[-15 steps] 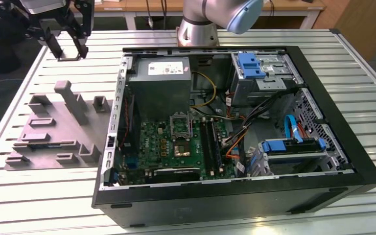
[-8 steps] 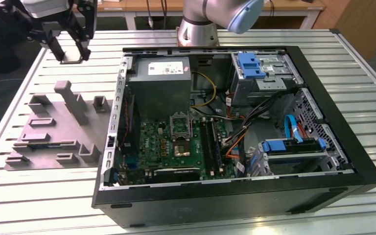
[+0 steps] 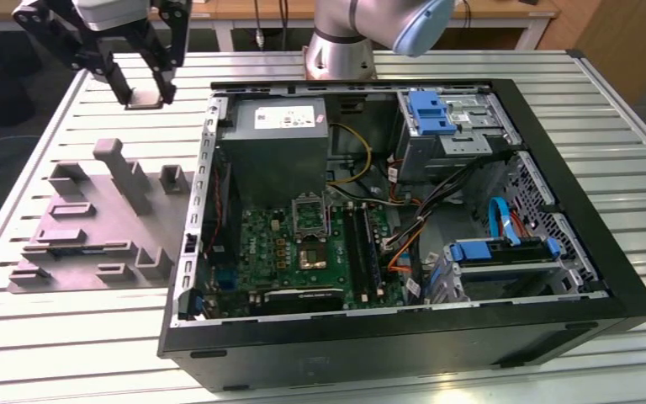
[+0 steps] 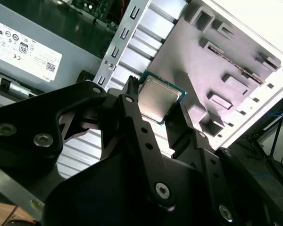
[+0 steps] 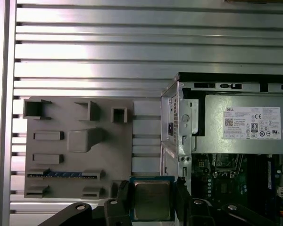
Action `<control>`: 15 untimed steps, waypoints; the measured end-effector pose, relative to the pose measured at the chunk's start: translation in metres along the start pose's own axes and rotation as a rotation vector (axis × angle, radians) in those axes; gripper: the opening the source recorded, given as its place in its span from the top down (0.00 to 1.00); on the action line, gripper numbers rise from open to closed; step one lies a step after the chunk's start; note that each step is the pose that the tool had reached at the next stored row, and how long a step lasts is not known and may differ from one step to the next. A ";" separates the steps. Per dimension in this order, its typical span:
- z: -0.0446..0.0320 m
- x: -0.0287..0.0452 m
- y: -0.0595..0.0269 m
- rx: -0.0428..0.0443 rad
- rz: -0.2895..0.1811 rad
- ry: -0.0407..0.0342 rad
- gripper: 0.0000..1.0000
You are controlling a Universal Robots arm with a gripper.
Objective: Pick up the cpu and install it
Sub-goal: 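Pick up the cpu and move it towards the insertion slot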
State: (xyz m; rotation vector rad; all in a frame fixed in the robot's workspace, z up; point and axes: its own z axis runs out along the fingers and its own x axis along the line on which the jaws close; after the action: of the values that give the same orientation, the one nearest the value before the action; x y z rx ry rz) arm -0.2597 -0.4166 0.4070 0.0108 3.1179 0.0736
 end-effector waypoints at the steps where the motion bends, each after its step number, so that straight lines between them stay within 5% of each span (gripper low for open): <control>1: 0.0001 -0.0020 0.0000 0.0000 0.000 0.0000 0.53; 15: 0.0006 -0.0228 0.0001 -0.0001 0.000 0.0000 0.53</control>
State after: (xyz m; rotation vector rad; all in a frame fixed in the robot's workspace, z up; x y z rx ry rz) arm -0.2369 -0.4166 0.4070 0.0108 3.1179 0.0737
